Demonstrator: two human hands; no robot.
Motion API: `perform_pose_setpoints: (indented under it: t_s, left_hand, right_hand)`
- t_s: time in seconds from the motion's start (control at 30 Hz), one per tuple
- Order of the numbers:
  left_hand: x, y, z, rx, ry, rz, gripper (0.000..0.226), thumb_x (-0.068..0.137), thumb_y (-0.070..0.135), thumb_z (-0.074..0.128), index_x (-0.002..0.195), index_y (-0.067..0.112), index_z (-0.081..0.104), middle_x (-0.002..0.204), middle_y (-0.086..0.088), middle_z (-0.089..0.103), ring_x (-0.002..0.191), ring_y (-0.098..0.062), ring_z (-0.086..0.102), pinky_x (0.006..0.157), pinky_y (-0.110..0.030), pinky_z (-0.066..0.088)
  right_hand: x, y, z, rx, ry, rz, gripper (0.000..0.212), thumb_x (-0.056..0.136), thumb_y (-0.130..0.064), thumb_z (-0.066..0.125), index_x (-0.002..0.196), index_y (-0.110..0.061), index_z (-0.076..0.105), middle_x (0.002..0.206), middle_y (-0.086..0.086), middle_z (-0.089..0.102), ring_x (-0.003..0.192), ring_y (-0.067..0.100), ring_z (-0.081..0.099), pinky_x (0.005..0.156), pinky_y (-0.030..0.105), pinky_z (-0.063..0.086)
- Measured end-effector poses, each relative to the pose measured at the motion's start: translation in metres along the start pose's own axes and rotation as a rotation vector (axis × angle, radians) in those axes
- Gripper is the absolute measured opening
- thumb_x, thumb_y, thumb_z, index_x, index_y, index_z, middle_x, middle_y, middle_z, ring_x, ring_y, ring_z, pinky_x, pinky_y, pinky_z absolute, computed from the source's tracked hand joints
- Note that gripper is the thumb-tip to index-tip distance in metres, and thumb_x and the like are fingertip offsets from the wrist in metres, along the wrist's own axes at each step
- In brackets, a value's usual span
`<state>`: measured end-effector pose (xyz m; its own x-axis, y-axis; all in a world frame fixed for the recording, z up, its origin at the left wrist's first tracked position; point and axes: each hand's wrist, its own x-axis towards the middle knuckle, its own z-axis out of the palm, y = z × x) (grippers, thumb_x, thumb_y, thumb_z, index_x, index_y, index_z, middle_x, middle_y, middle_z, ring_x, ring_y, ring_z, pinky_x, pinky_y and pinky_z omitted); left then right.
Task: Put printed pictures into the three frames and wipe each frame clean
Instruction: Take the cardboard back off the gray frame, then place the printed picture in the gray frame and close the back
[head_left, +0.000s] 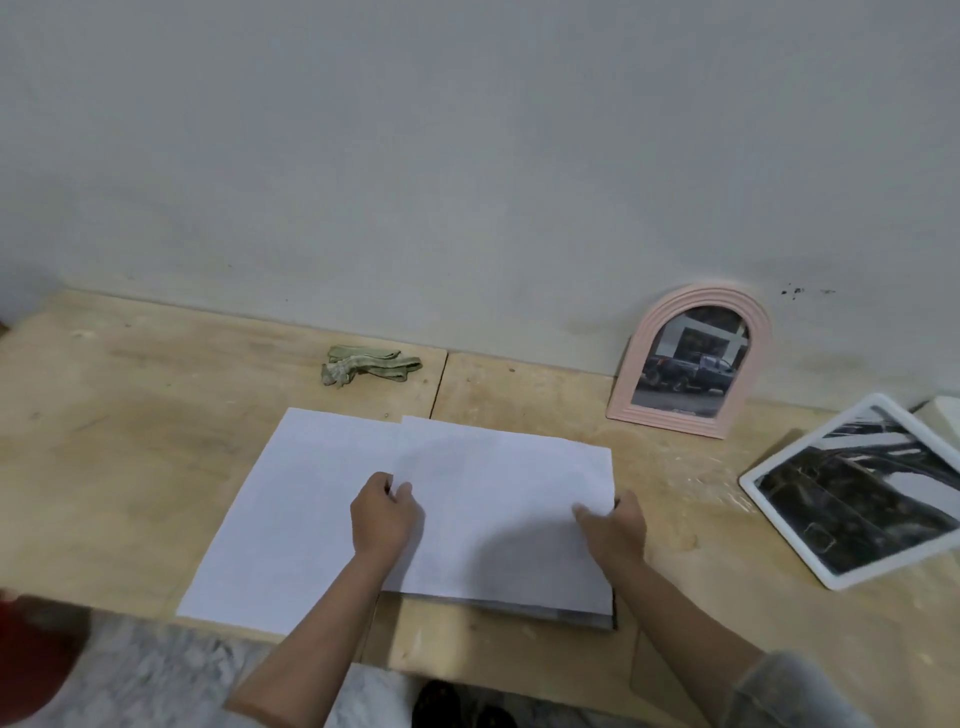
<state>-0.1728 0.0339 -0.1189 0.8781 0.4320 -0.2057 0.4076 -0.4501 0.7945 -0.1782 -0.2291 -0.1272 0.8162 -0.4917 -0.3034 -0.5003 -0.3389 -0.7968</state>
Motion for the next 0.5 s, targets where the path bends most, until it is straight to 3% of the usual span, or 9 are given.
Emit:
perform_pose_setpoints:
  t_s: [0.1,0.27,0.33,0.4,0.43,0.5]
  left_hand:
    - [-0.005,0.005,-0.011,-0.081,0.079,-0.028,0.036,0.093,0.012,0.053,0.063,0.013,0.033,0.061,0.000,0.037,0.058,-0.019,0.037,0.052,-0.029,0.028]
    - [-0.011,0.003,-0.044,-0.150,0.207,-0.129,0.037,0.093,0.012,0.052,0.063,0.011,0.031,0.062,0.001,0.032,0.064,-0.029,0.038,0.053,-0.031,0.026]
    - [-0.010,-0.005,-0.063,-0.180,0.242,-0.182,0.027,0.094,0.013,0.053,0.075,-0.004,0.046,0.070,-0.015,0.048,0.082,-0.046,0.049,0.063,-0.038,0.038]
    - [-0.005,-0.019,-0.084,-0.196,0.292,-0.245,0.036,0.094,0.016,0.053,0.105,-0.018,0.052,0.106,-0.034,0.056,0.106,-0.048,0.052,0.085,-0.047,0.044]
    - [-0.001,-0.028,-0.096,-0.212,0.326,-0.282,0.038,0.094,0.017,0.053,0.111,-0.017,0.051,0.113,-0.033,0.056,0.107,-0.046,0.053,0.088,-0.047,0.044]
    - [0.007,-0.046,-0.123,-0.246,0.392,-0.324,0.028,0.094,0.017,0.053,0.102,-0.010,0.056,0.100,-0.025,0.059,0.094,-0.039,0.056,0.076,-0.039,0.042]
  right_hand:
    - [0.007,-0.016,0.008,0.045,0.008,-0.075,0.031,0.078,-0.012,0.073,0.100,-0.003,0.052,0.088,0.006,0.057,0.083,0.027,0.057,0.068,0.030,0.042]
    - [0.005,-0.051,0.031,0.060,-0.119,-0.124,0.027,0.086,-0.014,0.063,0.110,-0.010,0.052,0.100,0.006,0.060,0.088,0.024,0.058,0.071,0.028,0.044]
    - [0.000,-0.062,0.048,0.046,-0.204,-0.157,0.028,0.087,-0.012,0.058,0.114,-0.011,0.052,0.104,0.006,0.062,0.087,0.023,0.060,0.067,0.027,0.044]
    - [-0.010,-0.076,0.073,0.025,-0.284,-0.202,0.030,0.088,-0.010,0.056,0.118,-0.015,0.054,0.109,0.004,0.064,0.090,0.021,0.062,0.071,0.028,0.048]
    - [-0.016,-0.084,0.087,0.009,-0.312,-0.224,0.032,0.088,-0.009,0.054,0.119,-0.015,0.055,0.110,0.003,0.064,0.090,0.020,0.061,0.073,0.029,0.048]
    - [-0.031,-0.105,0.118,-0.007,-0.356,-0.262,0.032,0.088,-0.006,0.053,0.120,-0.014,0.056,0.109,0.001,0.063,0.090,0.018,0.059,0.073,0.028,0.046]
